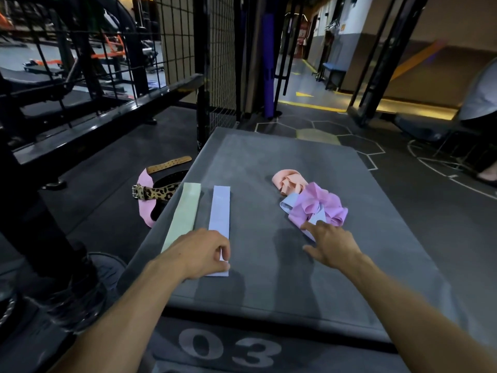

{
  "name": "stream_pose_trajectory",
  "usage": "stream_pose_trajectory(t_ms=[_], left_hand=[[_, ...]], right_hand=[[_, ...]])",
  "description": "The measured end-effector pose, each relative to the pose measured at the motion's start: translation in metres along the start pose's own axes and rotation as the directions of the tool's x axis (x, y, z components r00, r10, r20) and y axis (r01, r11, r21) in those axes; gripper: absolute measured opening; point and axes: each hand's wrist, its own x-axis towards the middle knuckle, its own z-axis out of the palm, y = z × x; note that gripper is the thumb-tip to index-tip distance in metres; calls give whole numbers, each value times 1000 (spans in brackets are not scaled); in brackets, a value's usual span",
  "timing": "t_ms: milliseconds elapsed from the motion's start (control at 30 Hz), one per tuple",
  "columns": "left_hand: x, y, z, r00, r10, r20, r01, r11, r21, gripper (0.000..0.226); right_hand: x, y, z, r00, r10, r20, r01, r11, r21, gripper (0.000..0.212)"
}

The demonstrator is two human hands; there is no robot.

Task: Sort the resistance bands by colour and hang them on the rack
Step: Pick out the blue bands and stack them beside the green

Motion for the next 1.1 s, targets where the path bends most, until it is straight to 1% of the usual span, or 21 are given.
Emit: stream_pose_trajectory(t_ms=[133, 267, 333, 367, 400, 467, 500, 600, 633, 667, 700, 733, 767, 800, 833, 867, 900, 933, 1000, 1033, 1100], left_hand=[[7, 12, 0, 998, 44, -44, -46, 998, -35, 12], [12, 14, 2, 997, 54, -50, -57, 996, -66, 13], [14, 15, 2, 997, 52, -49, -56, 996, -76, 12], [15, 16, 2, 997, 53, -51, -57, 995, -84, 13], [16, 18, 2, 997, 56, -54, -60, 994, -91, 13], [17, 22, 2, 996, 65, -57, -70, 993, -97, 13], [18, 25, 3, 995, 75, -59, -81, 992, -99, 12], [16, 29, 4, 993, 95, -70, -102, 990, -100, 12], [16, 29, 4, 993, 94, -73, -101, 990, -98, 12], [15, 29, 4, 993, 93, -77, -100, 990, -95, 12], [15, 29, 4, 992, 92, -82, -100, 991, -94, 12], [14, 30, 4, 992, 93, -90, -101, 990, -95, 12], [14, 30, 4, 991, 91, -99, -101, 990, -100, 11], [14, 30, 4, 990, 90, -105, -102, 989, -110, 11], [14, 31, 4, 990, 90, -110, -104, 987, -121, 10], [15, 33, 4, 989, 92, -117, -107, 986, -130, 10], [15, 34, 4, 987, 94, -127, -111, 984, -136, 9], [14, 36, 4, 985, 97, -141, -116, 984, -137, 9], [14, 40, 3, 979, 107, -173, -132, 982, -136, 8], [14, 41, 3, 976, 111, -189, -140, 980, -145, 8], [15, 42, 3, 970, 110, -217, -149, 974, -170, 7]], right_hand=[[6, -3, 6, 994, 12, -110, -22, 996, -92, 45], [9, -8, 3, 977, 66, -203, -90, 990, -113, 23], [9, -4, 0, 967, 119, -226, -134, 990, -52, 19], [7, -3, 1, 963, 135, -232, -140, 990, -6, 20], [5, -2, 2, 963, 147, -225, -143, 989, 34, 26], [4, -3, 7, 969, 177, -175, -173, 984, 40, 35], [5, -4, 9, 966, 195, -168, -194, 981, 25, 34], [10, -4, 12, 952, 219, -214, -228, 974, -17, 17], [12, -5, 11, 946, 236, -221, -244, 970, -8, 16], [14, -5, 9, 936, 271, -226, -270, 962, 39, 17], [14, -5, 5, 912, 331, -240, -306, 942, 137, 17], [15, -3, 0, 874, 412, -259, -337, 897, 287, 17], [15, -1, -9, 818, 509, -268, -353, 812, 464, 16], [16, 4, -18, 760, 599, -253, -328, 689, 646, 16], [16, 9, -30, 710, 671, -214, -258, 531, 807, 18], [15, 15, -41, 677, 717, -166, -168, 369, 914, 19], [14, 19, -50, 661, 742, -111, -91, 226, 970, 17], [12, 23, -58, 663, 746, -62, -22, 103, 994, 15], [7, 25, -71, 689, 725, -13, 115, -92, 989, 11], [3, 25, -79, 696, 718, -20, 181, -148, 972, 11], [-4, 22, -97, 698, 713, -66, 277, -183, 943, 13]])
